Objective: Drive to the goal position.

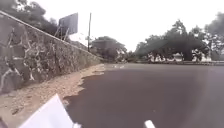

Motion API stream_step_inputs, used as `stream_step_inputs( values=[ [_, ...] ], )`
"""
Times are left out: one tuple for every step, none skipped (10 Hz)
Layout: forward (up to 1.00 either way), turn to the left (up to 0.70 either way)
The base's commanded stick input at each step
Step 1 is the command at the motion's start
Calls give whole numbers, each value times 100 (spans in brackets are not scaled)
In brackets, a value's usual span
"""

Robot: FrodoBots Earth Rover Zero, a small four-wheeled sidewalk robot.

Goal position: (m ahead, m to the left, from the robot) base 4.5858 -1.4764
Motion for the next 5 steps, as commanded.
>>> stream_step_inputs(
  values=[
    [50, -50],
    [50, -50],
    [50, -50],
    [50, -50],
    [50, -50]
  ],
)
